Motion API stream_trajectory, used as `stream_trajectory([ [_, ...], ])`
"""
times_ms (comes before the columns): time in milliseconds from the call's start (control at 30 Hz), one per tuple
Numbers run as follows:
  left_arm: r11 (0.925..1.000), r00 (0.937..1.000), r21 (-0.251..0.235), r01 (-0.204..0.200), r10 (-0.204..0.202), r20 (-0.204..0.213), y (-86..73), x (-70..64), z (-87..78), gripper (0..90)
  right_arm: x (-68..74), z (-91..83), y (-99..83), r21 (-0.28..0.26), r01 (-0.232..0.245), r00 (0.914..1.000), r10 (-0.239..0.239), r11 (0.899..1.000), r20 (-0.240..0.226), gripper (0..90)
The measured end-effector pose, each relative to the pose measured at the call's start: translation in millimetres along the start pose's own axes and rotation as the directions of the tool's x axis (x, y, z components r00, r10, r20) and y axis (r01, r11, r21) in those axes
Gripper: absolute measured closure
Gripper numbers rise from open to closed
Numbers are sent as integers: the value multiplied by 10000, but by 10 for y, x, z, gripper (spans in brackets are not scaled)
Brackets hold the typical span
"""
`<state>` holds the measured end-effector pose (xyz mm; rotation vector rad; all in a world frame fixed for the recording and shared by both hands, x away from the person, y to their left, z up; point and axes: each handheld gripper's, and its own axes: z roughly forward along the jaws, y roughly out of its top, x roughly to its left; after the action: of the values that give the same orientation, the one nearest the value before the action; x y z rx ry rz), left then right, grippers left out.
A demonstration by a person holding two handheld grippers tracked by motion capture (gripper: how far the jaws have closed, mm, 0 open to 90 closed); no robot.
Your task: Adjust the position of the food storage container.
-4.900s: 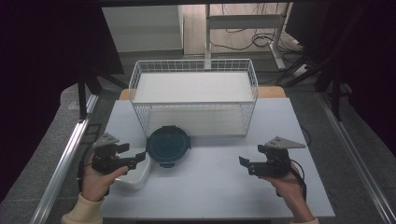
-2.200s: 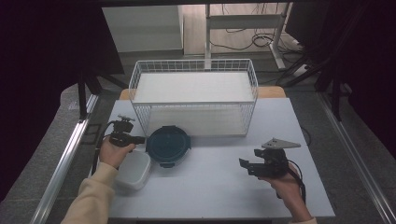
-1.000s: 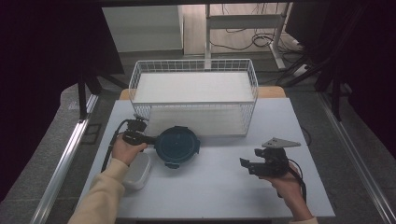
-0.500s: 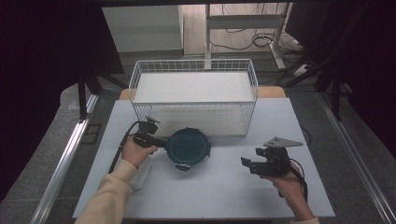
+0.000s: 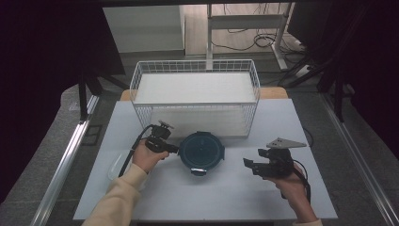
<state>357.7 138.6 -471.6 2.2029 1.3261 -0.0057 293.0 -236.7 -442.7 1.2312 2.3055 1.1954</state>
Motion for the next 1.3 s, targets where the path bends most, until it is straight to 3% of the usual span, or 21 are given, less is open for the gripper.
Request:
stream_trajectory([
  [467,9979,9975,126,-633,629,330,44,-306,102,900,-7,-4,-1,12,-35,10000,35,10000,-4,275],
  [667,9978,9970,69,-657,653,425,47,-324,115,900,-26,-23,0,-53,-67,10000,68,10000,43,275],
  [733,9991,9963,-260,-324,343,785,24,-281,86,900,-33,-35,0,-65,-102,9999,103,9999,59,275],
  [767,9983,9976,-572,-130,168,667,16,-293,60,900,-36,-39,-1,-103,-110,9999,110,9999,64,275],
  [867,9957,9982,-901,-203,252,535,-8,-314,-31,896,-45,-52,-1,-118,-110,9999,111,9999,90,275],
  [967,9869,9967,-1567,-385,491,643,-123,-373,-226,871,-47,-68,8,-166,-145,9999,146,9998,68,275],
  [1100,9738,9897,-2257,-272,579,1307,-316,-477,-379,850,-40,-75,14,-202,-121,9999,122,9997,47,275],
  [1200,9630,9852,-2673,-334,768,1534,-445,-593,-449,752,-40,-68,14,-195,-90,9999,91,9998,53,275],
  [1300,9594,9816,-2782,-454,945,1659,-535,-711,-468,623,-35,-56,10,-148,-109,9999,110,9998,46,275],
])
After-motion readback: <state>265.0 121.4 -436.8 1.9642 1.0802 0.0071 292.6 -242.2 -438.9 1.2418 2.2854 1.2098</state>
